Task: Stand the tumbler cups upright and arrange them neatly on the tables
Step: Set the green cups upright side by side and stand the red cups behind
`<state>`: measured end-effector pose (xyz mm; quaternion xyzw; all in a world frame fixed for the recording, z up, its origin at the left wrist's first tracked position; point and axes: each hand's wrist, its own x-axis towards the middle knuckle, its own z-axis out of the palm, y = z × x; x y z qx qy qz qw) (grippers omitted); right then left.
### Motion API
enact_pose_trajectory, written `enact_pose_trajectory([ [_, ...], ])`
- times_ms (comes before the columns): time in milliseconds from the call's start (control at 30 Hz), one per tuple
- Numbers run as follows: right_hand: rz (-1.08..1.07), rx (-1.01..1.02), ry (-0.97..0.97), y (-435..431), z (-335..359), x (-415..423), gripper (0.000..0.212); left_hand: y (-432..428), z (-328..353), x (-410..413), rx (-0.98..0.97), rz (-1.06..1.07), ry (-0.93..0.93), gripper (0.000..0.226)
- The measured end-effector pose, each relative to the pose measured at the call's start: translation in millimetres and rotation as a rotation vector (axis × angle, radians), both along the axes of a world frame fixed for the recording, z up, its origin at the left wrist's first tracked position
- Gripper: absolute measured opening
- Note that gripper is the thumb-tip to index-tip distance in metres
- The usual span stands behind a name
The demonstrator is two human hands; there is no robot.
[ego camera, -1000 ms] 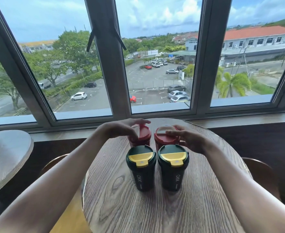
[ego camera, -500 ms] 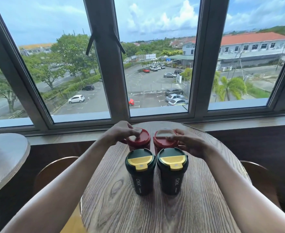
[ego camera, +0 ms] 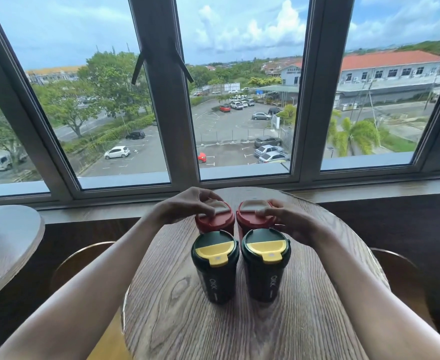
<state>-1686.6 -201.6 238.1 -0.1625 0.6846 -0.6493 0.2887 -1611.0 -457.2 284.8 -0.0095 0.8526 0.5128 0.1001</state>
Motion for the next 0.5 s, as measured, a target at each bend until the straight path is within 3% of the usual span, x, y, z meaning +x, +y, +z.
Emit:
enact_pose_trajectory([
  [300, 0.033, 0.077, 0.071, 2.8, -1.8, -4.2, 0.044, -1.9, -6.4, 1.5, 0.073, 0.001, -0.010, 0.045],
  [400, -0.006, 0.195, 0.248, -0.8, 4.7, -1.4, 0.054, 0.7, -4.9, 5.4, 0.033, 0.018, 0.018, 0.052],
  [500, -0.151, 0.246, 0.494, -10.2, 23.9, 0.3, 0.047, 1.6, -1.0, 7.9, -0.123, 0.164, 0.241, 0.034],
])
